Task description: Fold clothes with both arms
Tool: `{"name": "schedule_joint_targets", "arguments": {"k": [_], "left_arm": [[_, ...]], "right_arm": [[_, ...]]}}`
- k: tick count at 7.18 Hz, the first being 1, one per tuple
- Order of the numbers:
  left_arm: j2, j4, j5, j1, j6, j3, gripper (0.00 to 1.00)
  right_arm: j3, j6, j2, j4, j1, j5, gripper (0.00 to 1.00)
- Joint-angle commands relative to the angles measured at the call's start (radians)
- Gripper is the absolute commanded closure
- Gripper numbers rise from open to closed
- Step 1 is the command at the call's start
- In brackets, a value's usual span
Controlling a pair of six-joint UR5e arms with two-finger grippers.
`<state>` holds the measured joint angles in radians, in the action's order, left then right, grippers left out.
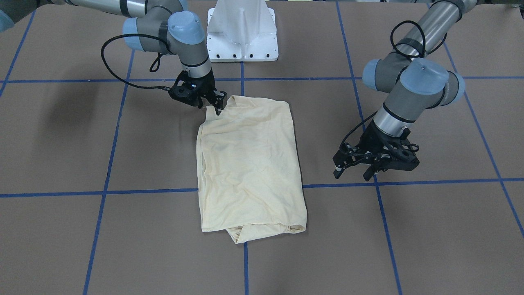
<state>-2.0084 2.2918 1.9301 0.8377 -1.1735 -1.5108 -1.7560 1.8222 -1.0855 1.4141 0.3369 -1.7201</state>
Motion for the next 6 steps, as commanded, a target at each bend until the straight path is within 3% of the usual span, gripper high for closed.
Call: {"name": "schedule_joint_targets", "arguments": {"k": [1,2,3,4,6], "left_arm": [[0.000,0.000,0.000,0.000,0.000,0.000,0.00],[0.000,0.000,0.000,0.000,0.000,0.000,0.00],[0.000,0.000,0.000,0.000,0.000,0.000,0.00],[0.000,0.000,0.000,0.000,0.000,-0.002,0.00],[0.000,0.000,0.001,0.000,0.000,-0.002,0.00]], "right_arm": [[0.010,0.002,0.001,-0.011,-0.002,0.000,0.38],[0.009,0.008,0.002,-0.018,-0.002,-0.001,0.58],[0.009,0.006,0.001,-0.047,-0.002,0.002,0.90],[0.007,0.003,-0.001,-0.047,-0.001,-0.003,1.00],[0.000,0.003,-0.002,-0.047,-0.001,-0.007,1.00]]}}
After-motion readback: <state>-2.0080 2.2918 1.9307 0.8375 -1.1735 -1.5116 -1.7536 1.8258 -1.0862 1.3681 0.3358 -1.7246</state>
